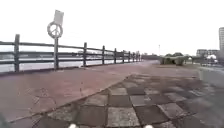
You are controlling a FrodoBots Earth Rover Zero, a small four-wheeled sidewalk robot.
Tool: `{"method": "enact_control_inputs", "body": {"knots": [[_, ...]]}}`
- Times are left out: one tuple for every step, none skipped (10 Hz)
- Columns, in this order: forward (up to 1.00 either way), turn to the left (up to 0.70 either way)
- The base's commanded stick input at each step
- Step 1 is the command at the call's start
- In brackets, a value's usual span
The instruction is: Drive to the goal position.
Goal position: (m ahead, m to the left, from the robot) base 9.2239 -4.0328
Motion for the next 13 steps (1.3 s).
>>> {"method": "enact_control_inputs", "body": {"knots": [[1.0,0.0],[1.0,0.0],[1.0,0.0],[1.0,0.0],[1.0,0.0],[1.0,0.0],[1.0,-0.21],[1.0,-0.4],[1.0,-0.4],[1.0,-0.4],[1.0,-0.4],[1.0,-0.4],[1.0,-0.21]]}}
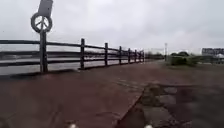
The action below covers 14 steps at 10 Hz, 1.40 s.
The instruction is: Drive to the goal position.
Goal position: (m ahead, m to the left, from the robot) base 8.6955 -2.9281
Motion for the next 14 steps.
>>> {"method": "enact_control_inputs", "body": {"knots": [[1.0,0.0],[1.0,0.0],[1.0,0.0],[1.0,0.0],[1.0,0.0],[1.0,0.0],[1.0,0.0],[1.0,0.0],[1.0,0.0],[1.0,0.0],[1.0,0.0],[1.0,0.0],[1.0,-0.25],[1.0,-0.4]]}}
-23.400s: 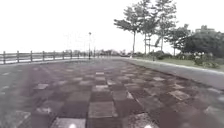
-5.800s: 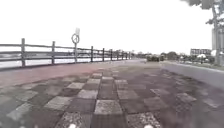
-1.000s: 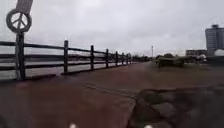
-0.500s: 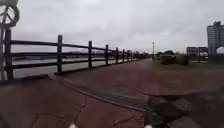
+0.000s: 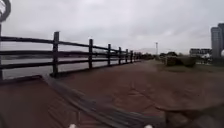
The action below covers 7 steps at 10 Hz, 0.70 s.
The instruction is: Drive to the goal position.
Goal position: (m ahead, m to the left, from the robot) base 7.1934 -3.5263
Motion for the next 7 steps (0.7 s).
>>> {"method": "enact_control_inputs", "body": {"knots": [[1.0,-0.4],[1.0,-0.4],[1.0,-0.4],[1.0,-0.4],[1.0,-0.37],[1.0,-0.06],[1.0,0.0]]}}
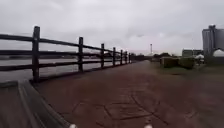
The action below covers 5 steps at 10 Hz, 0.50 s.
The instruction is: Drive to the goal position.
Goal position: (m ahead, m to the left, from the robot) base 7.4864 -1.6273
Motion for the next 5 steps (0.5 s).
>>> {"method": "enact_control_inputs", "body": {"knots": [[1.0,0.0],[1.0,0.0],[1.0,0.0],[1.0,0.0],[1.0,0.0]]}}
